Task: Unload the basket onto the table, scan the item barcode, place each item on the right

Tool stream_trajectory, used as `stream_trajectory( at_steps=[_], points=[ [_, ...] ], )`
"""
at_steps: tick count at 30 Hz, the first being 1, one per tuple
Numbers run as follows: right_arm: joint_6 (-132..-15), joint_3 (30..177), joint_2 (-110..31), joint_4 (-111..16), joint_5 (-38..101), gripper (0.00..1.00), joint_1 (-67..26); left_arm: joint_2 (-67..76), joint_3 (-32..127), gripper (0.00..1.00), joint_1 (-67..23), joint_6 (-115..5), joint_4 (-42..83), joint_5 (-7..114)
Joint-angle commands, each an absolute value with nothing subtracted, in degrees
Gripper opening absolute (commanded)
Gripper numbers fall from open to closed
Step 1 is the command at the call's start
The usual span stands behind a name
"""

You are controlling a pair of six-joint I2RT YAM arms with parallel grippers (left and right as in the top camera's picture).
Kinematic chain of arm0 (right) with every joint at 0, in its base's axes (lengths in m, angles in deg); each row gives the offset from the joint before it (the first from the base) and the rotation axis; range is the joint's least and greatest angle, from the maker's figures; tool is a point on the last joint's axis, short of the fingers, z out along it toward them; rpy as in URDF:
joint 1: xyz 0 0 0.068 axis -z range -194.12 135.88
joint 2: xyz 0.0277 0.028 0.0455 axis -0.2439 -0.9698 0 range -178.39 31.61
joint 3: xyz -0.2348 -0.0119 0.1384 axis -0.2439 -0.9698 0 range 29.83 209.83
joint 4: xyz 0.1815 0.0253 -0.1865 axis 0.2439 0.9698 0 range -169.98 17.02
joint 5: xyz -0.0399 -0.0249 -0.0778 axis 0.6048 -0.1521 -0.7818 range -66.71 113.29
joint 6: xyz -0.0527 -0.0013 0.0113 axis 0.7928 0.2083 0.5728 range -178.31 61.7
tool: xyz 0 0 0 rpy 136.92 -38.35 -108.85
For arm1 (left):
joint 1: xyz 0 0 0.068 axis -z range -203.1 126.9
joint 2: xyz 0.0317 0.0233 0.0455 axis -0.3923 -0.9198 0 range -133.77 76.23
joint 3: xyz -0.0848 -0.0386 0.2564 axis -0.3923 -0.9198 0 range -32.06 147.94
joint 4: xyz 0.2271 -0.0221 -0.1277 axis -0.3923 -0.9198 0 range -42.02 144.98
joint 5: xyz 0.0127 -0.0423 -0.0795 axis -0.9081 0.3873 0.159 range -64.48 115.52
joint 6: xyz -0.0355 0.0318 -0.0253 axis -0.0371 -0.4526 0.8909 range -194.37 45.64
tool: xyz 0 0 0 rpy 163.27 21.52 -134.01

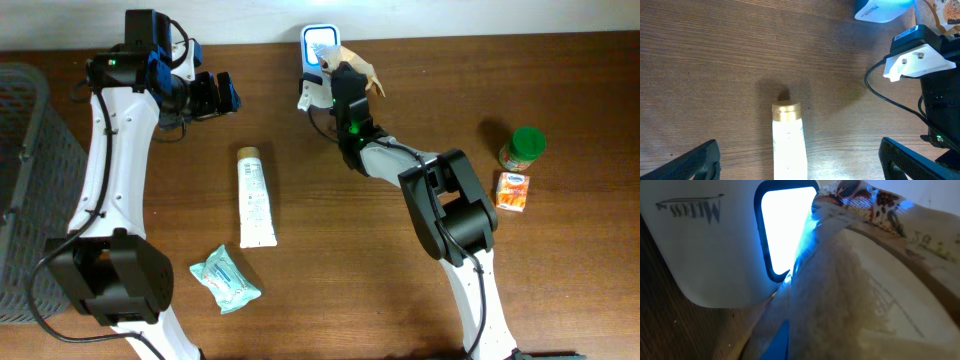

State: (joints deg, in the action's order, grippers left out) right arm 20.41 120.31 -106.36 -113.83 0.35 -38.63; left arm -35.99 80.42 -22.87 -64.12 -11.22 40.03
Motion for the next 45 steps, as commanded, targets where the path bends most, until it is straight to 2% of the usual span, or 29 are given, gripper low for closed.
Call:
stream_trajectory(
  at_steps=[1,5,8,9,12,15,16,18,20,22,25,29,30,31,32,33,34,37,39,41,43,44,45],
  points=[
    [20.98,121.47,-105.29,-115.38,-0.94,0.04,-38.48,-36.19,80.64,0.99,-22.91,-64.45,-11.11,40.05],
    [20.3,121.47,-104.29,-115.42,-1.23,0.04,-38.85,-36.19,80.64,0.99,-22.89,-64.45,-11.11,40.05],
    [11.5,121.18,-95.81,-114.64,-2.39,0.04,-38.85,-36.19,80.64,0.99,-22.89,-64.45,-11.11,40.05],
    [8.52,121.18,-91.61,-110.79,-2.45,0.04,-38.85,-36.19,80.64,0.99,-22.89,-64.45,-11.11,40.05],
    [-14.36,121.18,-75.5,-87.43,0.78,0.04,-38.74,-36.21,80.64,0.99,-22.89,-64.45,-11.11,40.05],
    [-44.33,121.18,-61.73,-61.7,28.26,0.04,-34.43,-36.19,80.64,0.99,-22.91,-64.45,-11.11,40.05],
    [-50.1,121.18,-59.5,-53.59,34.36,0.04,-32.11,-36.19,80.64,0.99,-22.91,-64.45,-11.11,40.05],
    [-53.35,121.16,-58.24,-31.21,37.02,0.04,-25.14,-36.19,80.64,0.99,-22.89,-64.45,-11.11,40.05],
    [-56.04,119.46,-59.7,-20.19,41.48,0.04,-17.93,-36.21,80.64,0.99,-22.91,-64.45,-11.11,40.05],
    [-58.49,113.29,-61.54,-20.41,42.55,0.04,-12.2,-36.19,80.64,0.99,-22.89,-64.45,-11.11,40.05],
    [-63.34,103.59,-64.38,-29.57,41.11,0.04,-4.86,-36.19,80.64,0.99,-22.91,-64.45,-11.11,40.05],
    [-63.28,103.13,-65.25,-34.12,41.07,0.04,-0.07,-36.21,80.64,0.99,-22.89,-64.47,-11.11,40.05],
    [-63.28,103.15,-65.21,-32.83,41.07,0.21,0.47,-36.19,80.64,0.99,-22.89,-64.45,-11.11,40.05],
    [-63.3,103.41,-65.19,-30.93,40.76,0.56,1.15,-36.19,80.64,0.99,-22.89,-64.45,-11.11,40.05],
    [-63.34,104.24,-65.19,-28.74,40.19,0.75,2.18,-36.19,80.64,0.99,-22.91,-64.45,-11.11,40.05],
    [-64.72,106.03,-65.19,-25.77,39.08,0.91,3.71,-36.19,80.64,0.99,-22.91,-64.45,-11.11,40.05],
    [-65.29,108.07,-65.19,-23.03,37.7,0.98,4.85,-36.19,80.64,0.99,-22.89,-64.45,-11.11,40.05],
    [-65.2,120.7,-63.96,-8.26,37.61,0.98,4.54,-36.19,80.64,0.99,-22.91,-64.45,-11.11,40.05],
    [-64.79,129.09,-61.93,0.0,38.03,0.98,-2.48,-36.19,80.64,0.99,-22.89,-64.45,-11.11,40.05],
    [-64.81,130.41,-61.36,-0.94,42.82,0.98,-8.16,-36.19,80.64,0.99,-22.91,-64.45,-11.11,40.05],
    [-69.33,129.07,-62.91,-9.51,50.79,1.0,-14.61,-36.19,80.64,0.99,-22.89,-64.45,-11.11,40.05],
    [-69.33,128.5,-64.64,-10.64,51.36,0.83,-18.02,-36.21,80.64,0.99,-22.91,-64.45,-11.11,40.05],
    [-69.33,128.2,-66.21,-10.1,51.36,0.56,-20.22,-36.19,80.64,0.99,-22.89,-64.45,-11.11,40.05]
  ],
)
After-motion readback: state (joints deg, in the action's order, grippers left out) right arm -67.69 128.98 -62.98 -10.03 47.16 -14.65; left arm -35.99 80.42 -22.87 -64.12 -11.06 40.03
